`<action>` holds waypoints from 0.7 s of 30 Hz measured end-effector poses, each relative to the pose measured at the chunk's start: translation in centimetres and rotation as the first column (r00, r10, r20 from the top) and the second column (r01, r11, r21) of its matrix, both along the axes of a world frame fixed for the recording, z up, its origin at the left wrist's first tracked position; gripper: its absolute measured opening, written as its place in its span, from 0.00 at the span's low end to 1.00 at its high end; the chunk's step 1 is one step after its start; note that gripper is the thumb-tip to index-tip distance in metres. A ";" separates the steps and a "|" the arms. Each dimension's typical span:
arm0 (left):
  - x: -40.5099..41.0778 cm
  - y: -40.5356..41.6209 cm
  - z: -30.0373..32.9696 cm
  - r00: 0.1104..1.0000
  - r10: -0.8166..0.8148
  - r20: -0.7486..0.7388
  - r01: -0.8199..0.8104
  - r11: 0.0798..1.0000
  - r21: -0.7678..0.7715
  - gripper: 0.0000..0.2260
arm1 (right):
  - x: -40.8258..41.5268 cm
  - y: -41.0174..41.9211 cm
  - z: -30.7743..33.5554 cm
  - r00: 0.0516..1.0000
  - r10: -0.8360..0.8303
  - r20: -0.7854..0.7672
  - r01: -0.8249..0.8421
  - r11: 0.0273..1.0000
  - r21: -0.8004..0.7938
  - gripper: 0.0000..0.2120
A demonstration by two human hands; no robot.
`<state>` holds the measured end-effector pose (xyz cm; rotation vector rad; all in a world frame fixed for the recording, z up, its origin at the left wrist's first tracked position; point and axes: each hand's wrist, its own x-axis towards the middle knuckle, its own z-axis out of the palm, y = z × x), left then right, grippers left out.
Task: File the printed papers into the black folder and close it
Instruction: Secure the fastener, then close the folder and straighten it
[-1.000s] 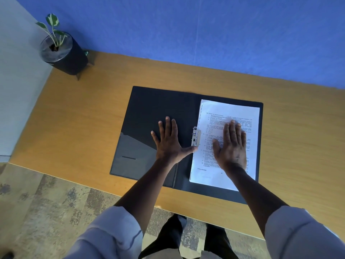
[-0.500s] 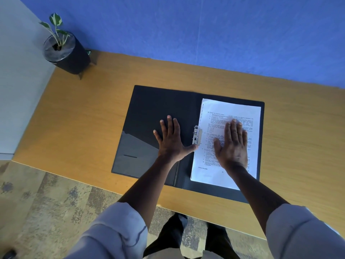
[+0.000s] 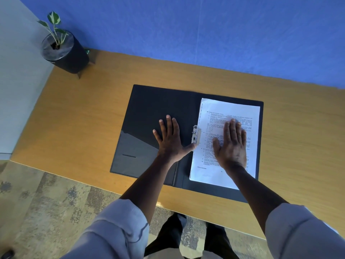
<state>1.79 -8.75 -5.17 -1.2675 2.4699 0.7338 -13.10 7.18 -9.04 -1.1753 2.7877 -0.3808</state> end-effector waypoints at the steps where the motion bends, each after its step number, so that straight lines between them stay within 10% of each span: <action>1: 0.2 0.0 -0.1 1.000 -0.004 -0.014 0.004 1.000 -0.002 0.58 | 0.0 0.0 0.0 1.000 -0.001 0.002 0.001 1.000 -0.003 0.34; 21: 2.8 1.7 0.3 0.998 -0.026 -0.057 0.020 0.995 -0.095 0.55 | -0.3 0.0 -0.3 1.000 0.017 -0.017 -0.017 1.000 -0.005 0.34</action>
